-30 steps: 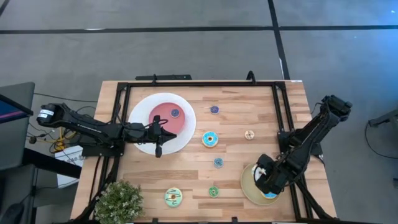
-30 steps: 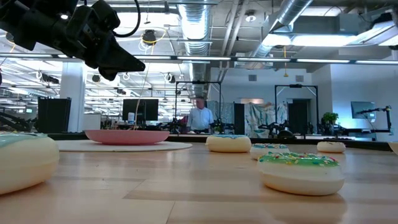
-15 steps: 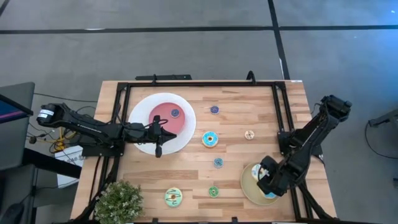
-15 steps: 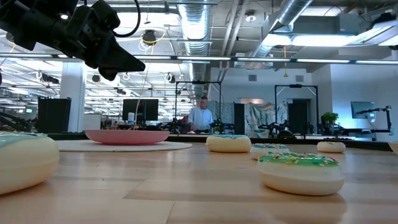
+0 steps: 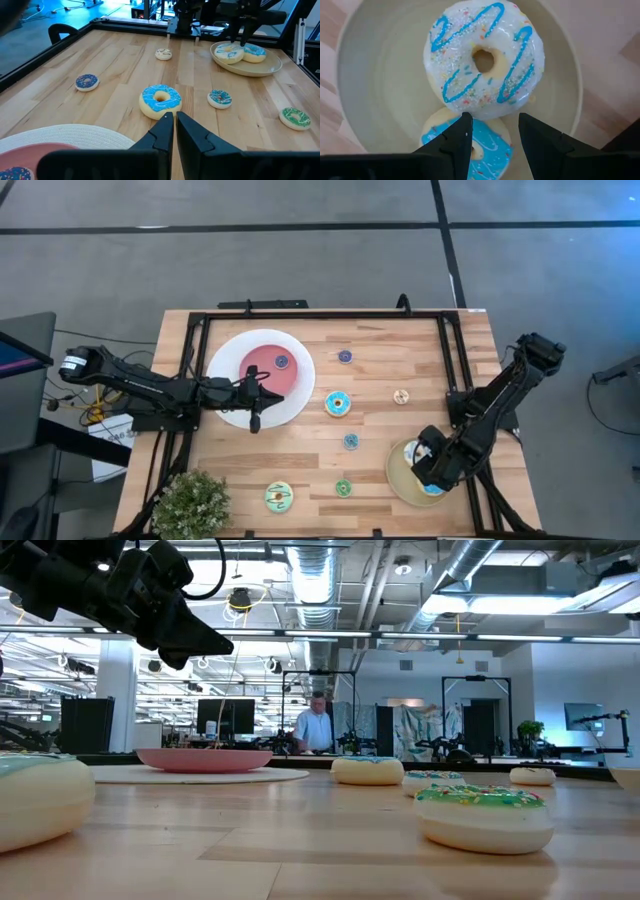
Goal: Pick & Place donuts
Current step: Put the large white donut onto the brown plate, then put the small blue donut onto the pink plate
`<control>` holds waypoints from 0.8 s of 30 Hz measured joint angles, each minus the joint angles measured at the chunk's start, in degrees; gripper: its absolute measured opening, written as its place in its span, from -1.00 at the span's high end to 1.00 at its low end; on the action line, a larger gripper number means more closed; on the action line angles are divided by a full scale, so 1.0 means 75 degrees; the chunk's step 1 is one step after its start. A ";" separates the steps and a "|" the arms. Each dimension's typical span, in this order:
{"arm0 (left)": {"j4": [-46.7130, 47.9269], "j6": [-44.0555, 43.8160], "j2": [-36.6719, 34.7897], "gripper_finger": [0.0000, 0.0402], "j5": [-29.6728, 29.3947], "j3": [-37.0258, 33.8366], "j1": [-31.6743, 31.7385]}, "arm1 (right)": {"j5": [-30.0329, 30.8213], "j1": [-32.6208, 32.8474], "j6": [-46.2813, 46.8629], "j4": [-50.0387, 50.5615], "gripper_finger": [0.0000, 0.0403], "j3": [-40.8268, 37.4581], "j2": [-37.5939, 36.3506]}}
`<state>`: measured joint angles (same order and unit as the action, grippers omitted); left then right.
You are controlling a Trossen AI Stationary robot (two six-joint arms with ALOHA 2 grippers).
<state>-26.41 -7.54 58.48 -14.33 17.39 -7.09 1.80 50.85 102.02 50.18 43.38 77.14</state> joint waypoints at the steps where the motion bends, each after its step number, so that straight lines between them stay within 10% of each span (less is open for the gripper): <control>1: 0.0000 0.0001 0.0000 0.93 0.0000 0.0000 0.0000 | 0.0086 -0.0005 0.0032 0.0022 0.25 0.0000 0.0000; 24: -0.0003 -0.0034 0.0000 0.93 0.0000 0.0000 -0.0001 | -0.0244 0.0179 -0.1378 0.0043 0.25 0.0409 -0.0367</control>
<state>-26.44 -7.79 58.48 -14.33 17.39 -7.09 -0.03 52.19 91.69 50.50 46.45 74.39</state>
